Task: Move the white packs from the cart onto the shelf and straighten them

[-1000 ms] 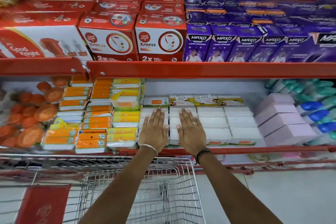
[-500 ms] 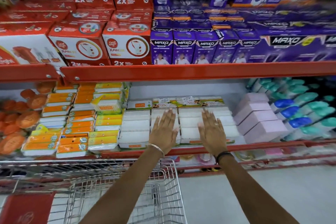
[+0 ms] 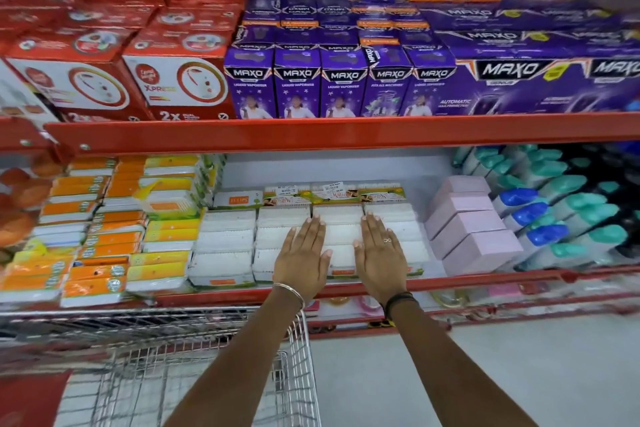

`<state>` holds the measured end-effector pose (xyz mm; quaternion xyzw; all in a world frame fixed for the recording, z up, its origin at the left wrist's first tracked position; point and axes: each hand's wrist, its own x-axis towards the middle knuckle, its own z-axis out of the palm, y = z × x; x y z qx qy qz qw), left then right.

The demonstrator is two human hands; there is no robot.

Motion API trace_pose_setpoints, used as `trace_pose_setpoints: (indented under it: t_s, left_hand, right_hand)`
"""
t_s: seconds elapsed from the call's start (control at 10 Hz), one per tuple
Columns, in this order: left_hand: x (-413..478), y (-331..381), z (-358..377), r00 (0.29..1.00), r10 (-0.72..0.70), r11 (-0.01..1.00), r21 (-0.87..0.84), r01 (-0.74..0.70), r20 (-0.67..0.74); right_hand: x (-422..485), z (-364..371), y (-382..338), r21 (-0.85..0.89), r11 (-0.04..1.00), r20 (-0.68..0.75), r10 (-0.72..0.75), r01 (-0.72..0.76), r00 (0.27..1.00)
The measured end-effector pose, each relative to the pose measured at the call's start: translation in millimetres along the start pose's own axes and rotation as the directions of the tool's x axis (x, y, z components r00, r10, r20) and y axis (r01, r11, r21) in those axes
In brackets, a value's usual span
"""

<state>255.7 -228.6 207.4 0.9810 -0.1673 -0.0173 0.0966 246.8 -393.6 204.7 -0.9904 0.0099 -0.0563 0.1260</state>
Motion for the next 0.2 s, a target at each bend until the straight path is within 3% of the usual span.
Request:
trace_pose_setpoints:
  t_s: [0.2]
  left_hand:
    - [-3.6,1.1,-10.5,0.999,0.005,0.999,0.037,-0.006,0.038]
  right_hand:
    - [-2.1,-6.6,2.5,0.022,0.999,0.112,-0.043,0.041,0.993]
